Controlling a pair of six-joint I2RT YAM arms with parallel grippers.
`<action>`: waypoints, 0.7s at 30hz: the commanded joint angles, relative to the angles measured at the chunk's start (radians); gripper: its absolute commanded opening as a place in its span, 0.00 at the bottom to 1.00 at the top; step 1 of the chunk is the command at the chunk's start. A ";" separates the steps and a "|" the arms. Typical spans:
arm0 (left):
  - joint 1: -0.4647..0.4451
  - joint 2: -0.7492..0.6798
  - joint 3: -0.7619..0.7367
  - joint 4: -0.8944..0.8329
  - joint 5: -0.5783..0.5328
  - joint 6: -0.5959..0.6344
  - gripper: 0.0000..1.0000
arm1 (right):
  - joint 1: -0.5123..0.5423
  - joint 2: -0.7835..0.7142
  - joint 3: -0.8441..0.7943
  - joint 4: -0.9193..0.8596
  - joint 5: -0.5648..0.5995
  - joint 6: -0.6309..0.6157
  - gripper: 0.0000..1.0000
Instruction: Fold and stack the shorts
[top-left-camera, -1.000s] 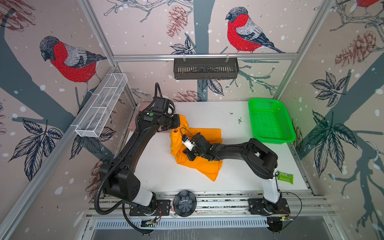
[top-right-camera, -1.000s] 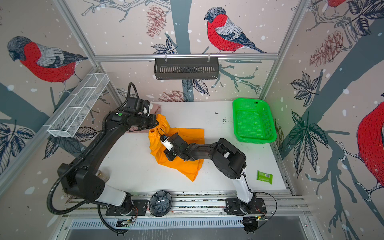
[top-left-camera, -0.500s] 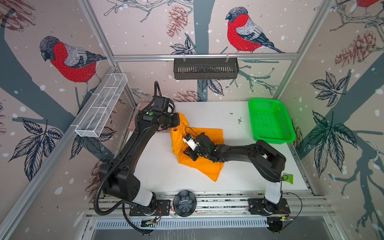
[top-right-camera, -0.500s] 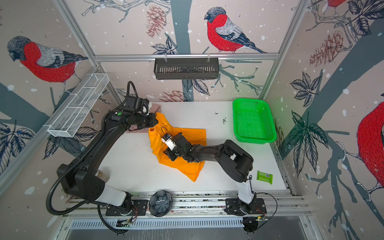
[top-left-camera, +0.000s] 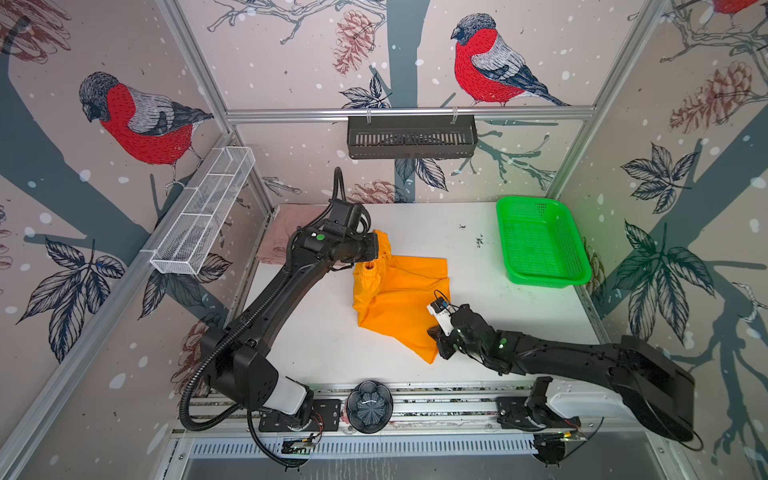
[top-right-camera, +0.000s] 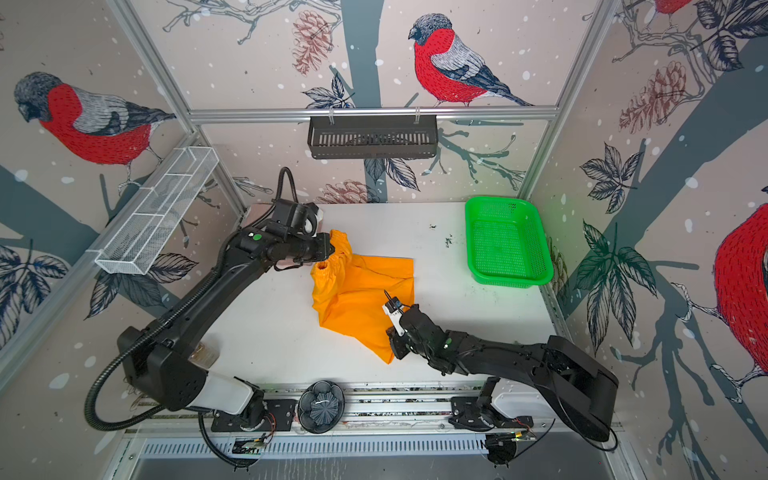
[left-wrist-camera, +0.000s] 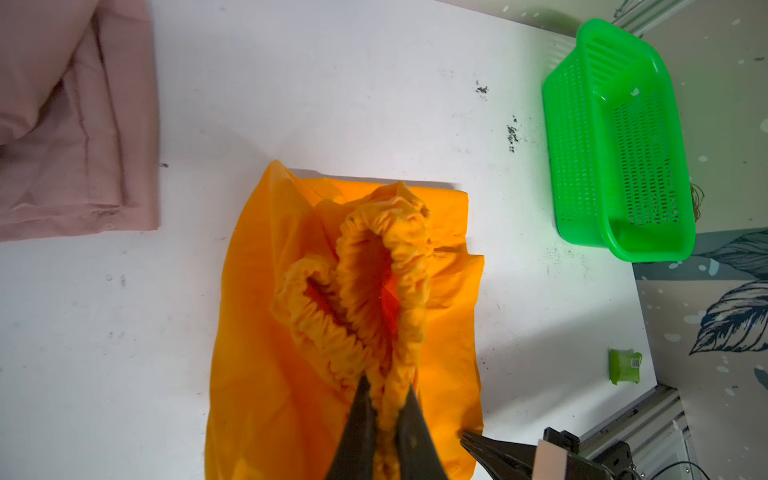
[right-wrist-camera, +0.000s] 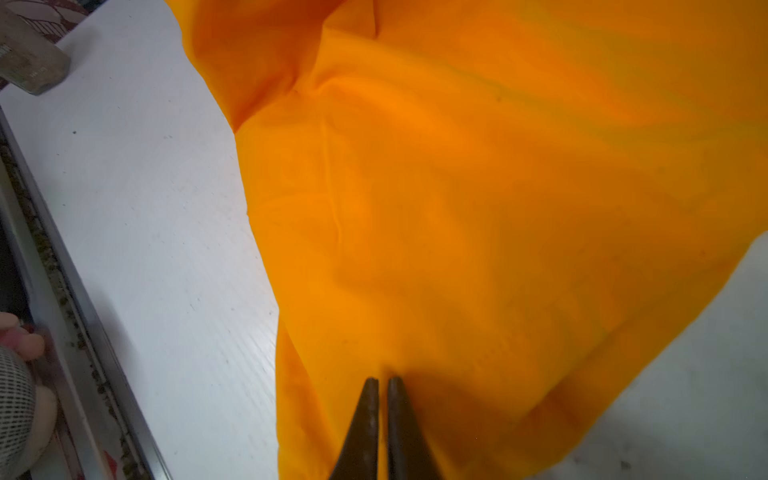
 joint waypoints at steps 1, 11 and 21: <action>-0.051 0.022 0.014 0.046 -0.025 -0.030 0.00 | 0.010 -0.007 -0.041 0.028 0.050 0.082 0.08; -0.231 0.152 0.009 0.080 -0.039 -0.043 0.00 | 0.013 0.021 -0.120 0.099 0.044 0.125 0.07; -0.340 0.274 0.021 0.213 0.030 -0.087 0.00 | 0.015 0.021 -0.144 0.117 0.052 0.149 0.08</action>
